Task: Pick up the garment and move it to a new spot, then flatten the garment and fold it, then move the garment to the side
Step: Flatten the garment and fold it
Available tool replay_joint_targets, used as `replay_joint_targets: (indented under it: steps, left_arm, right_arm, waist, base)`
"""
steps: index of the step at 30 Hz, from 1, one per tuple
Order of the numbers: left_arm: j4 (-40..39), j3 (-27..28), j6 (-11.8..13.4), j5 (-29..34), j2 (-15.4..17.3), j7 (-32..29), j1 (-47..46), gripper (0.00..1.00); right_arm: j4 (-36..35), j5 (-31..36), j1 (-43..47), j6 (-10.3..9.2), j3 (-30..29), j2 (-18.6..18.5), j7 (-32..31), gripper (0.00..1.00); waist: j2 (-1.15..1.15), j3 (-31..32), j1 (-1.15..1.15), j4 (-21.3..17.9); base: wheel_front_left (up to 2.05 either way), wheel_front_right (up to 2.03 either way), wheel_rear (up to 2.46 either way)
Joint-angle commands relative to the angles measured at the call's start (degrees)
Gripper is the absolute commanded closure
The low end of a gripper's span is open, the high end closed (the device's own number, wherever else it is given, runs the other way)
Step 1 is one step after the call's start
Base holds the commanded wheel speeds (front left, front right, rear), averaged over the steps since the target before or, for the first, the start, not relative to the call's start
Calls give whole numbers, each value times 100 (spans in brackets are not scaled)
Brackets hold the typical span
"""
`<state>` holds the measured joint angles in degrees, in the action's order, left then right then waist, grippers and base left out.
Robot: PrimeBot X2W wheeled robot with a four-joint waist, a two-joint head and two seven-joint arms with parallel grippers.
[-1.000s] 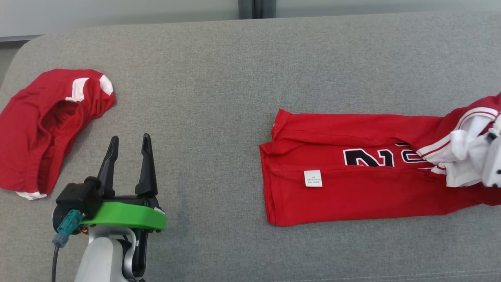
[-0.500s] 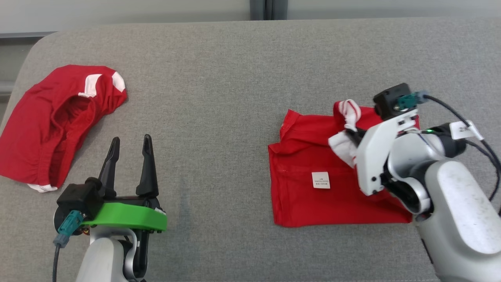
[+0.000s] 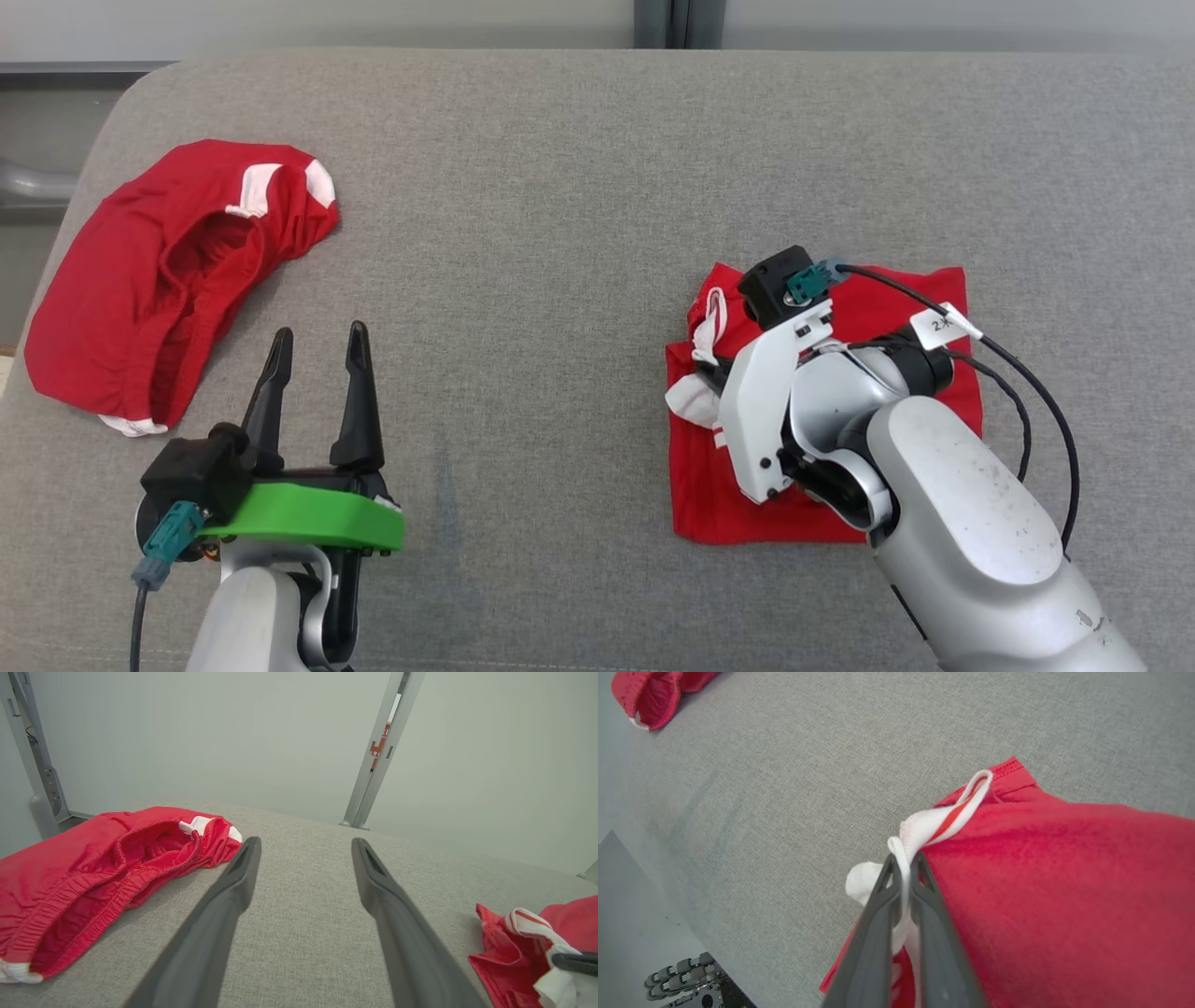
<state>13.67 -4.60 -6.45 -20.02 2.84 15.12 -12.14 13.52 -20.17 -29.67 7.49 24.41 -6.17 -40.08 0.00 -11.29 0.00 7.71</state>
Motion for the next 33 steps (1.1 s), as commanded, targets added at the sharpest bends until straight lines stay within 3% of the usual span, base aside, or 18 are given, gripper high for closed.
replay_joint_targets:
  steps: [1,2,3,12,19,23,33]
  left_arm:
    - [-18,-18,43,2,12,2,38,0]
    - [-31,-33,51,-2,12,2,56,0]
    - [-28,-30,58,-5,13,1,64,0]
    - [-46,-23,70,28,13,2,141,0]
    - [9,24,20,72,13,2,213,0]
    - [4,32,4,73,13,1,197,0]
    - [-22,-63,-8,14,13,1,-55,0]
  right_arm:
    - [64,-44,68,0,-9,-18,-23,100]
    - [84,-61,103,0,-19,-30,-39,58]
    - [72,-60,118,0,-55,-51,18,0]
    - [-708,-367,313,0,-423,-183,974,0]
    - [-1115,262,775,0,-941,-513,1603,0]
    - [-868,473,746,0,-989,-567,1346,0]
    - [-342,610,-469,0,-374,-299,-221,0]
  waist:
    - [0,9,0,2]
    - [0,13,0,0]
    - [0,16,0,-7]
    - [0,117,0,-135]
    - [0,232,0,-248]
    - [0,232,0,-293]
    - [0,10,0,-145]
  base:
    - [0,0,0]
    - [0,0,0]
    - [0,0,0]
    - [0,0,0]
    - [0,0,0]
    - [0,0,0]
    - [0,0,0]
